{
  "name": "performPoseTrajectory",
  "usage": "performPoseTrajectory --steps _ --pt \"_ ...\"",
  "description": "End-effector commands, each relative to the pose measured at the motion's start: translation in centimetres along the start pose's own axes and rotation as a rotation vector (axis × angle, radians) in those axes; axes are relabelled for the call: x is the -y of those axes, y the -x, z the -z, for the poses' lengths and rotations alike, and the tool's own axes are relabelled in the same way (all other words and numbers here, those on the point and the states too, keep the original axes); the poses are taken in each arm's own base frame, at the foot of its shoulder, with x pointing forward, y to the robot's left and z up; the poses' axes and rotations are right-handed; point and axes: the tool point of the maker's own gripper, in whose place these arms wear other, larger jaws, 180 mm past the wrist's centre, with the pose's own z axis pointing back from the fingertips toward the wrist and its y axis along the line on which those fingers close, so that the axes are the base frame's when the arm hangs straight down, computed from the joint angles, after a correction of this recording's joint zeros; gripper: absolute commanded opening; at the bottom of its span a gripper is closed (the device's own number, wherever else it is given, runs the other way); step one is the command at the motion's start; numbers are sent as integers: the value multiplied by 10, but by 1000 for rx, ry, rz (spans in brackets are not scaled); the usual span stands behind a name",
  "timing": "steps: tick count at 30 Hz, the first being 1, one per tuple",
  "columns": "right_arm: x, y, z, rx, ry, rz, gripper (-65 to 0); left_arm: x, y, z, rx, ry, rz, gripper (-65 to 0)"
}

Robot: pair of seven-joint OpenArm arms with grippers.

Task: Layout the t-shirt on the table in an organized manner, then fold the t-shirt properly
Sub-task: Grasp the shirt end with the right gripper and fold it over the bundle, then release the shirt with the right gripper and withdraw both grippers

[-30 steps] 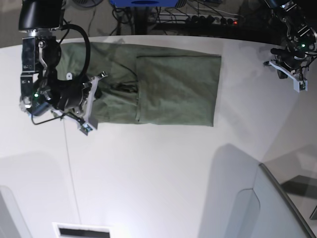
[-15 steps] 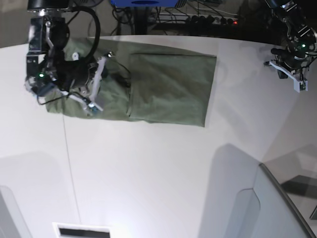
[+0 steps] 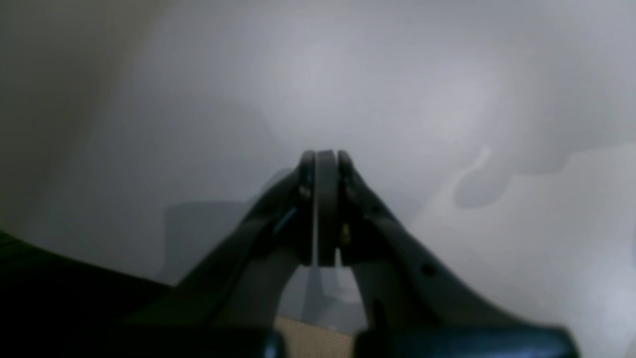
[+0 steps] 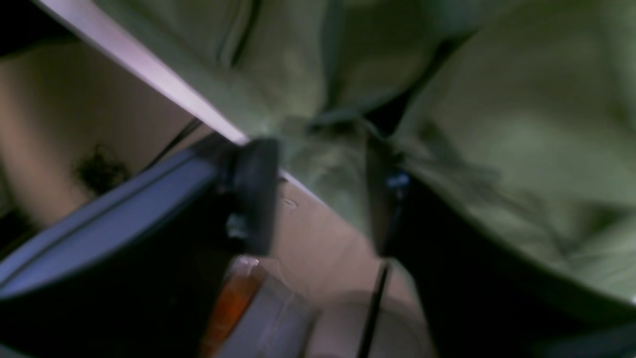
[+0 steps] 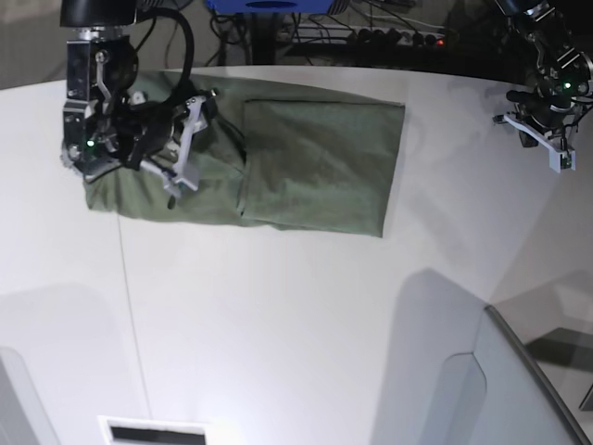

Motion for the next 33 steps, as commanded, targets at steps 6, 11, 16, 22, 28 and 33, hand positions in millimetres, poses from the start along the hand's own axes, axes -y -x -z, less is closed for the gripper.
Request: performPoseTrajectory --steps 6,11,16,22,28,33 --pt "35 -54 -68 240 175 -57 -308 -8 -14 -3 43 -16 9 -650" --pt "83 -65 -53 270 144 75 -521 -9 -13 -3 40 -17 9 -650" --pt "70 -65 -33 247 77 100 -623 -9 -13 -3 40 -17 9 -650" --pt "37 -76 -42 284 84 -15 -623 -9 -13 -4 40 -18 8 -650" --pt "22 -75 -27 254 44 -50 -623 -8 -12 -3 39 -15 7 -650" --pt "36 -62 4 251 -10 57 -623 -8 -12 -3 39 -15 7 -650"
